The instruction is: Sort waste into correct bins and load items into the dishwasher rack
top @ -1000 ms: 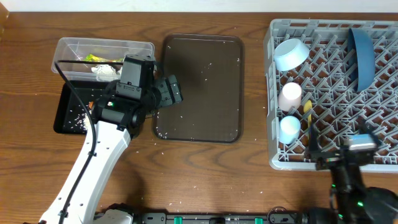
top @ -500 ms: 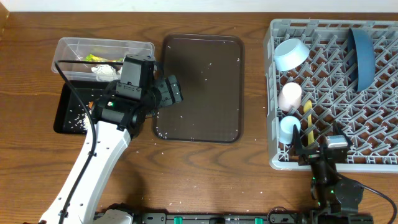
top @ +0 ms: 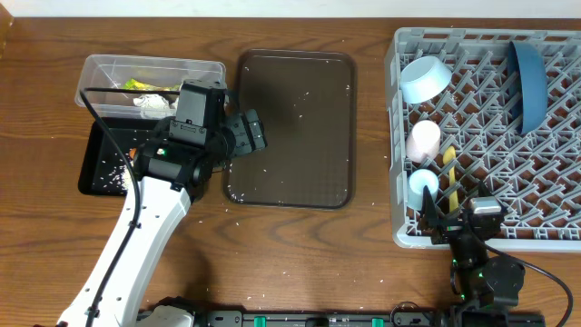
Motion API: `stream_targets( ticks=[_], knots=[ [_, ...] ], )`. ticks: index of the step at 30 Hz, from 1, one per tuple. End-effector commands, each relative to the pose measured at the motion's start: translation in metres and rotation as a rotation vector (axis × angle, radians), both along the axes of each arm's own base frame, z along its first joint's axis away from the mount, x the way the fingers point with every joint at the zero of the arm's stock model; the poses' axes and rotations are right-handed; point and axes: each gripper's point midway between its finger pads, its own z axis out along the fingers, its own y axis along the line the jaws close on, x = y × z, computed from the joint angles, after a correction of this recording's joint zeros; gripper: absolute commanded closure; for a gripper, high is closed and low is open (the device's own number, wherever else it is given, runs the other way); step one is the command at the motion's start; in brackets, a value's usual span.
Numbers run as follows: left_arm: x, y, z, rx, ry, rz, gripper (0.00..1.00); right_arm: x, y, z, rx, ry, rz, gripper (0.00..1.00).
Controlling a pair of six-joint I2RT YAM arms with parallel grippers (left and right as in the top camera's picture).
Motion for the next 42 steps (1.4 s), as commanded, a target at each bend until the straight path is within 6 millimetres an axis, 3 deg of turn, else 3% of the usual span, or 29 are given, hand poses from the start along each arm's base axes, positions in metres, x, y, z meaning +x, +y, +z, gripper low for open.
stream_targets(
  ticks=[1,19,22,25,31,35,42],
  knots=[
    [0.003,-0.001,0.008,-0.001,-0.021,-0.006,0.07,0.000,-0.002,0.000,0.018,0.002,-0.009,0.01],
    [0.006,0.002,0.010,0.011,-0.036,0.006,0.07,0.000,-0.002,-0.001,0.018,0.002,-0.009,0.01],
    [0.012,0.014,0.026,0.072,-0.123,0.043,0.07,0.000,-0.002,0.000,0.018,0.002,-0.009,0.01],
    [0.014,0.015,0.048,0.152,-0.267,-0.055,0.07,0.000,-0.002,-0.001,0.018,0.002,-0.009,0.01],
    [-0.006,0.039,0.071,0.226,-0.542,-0.079,0.07,0.000,-0.002,-0.001,0.018,0.002,-0.009,0.01],
    [-0.031,0.067,0.061,0.222,-0.660,0.005,0.07,0.000,-0.002,0.000,0.018,0.002,-0.009,0.01],
    [-0.066,0.094,0.014,0.233,-0.793,0.102,0.07,0.000,-0.002,-0.001,0.018,0.002,-0.009,0.01]
  ],
)
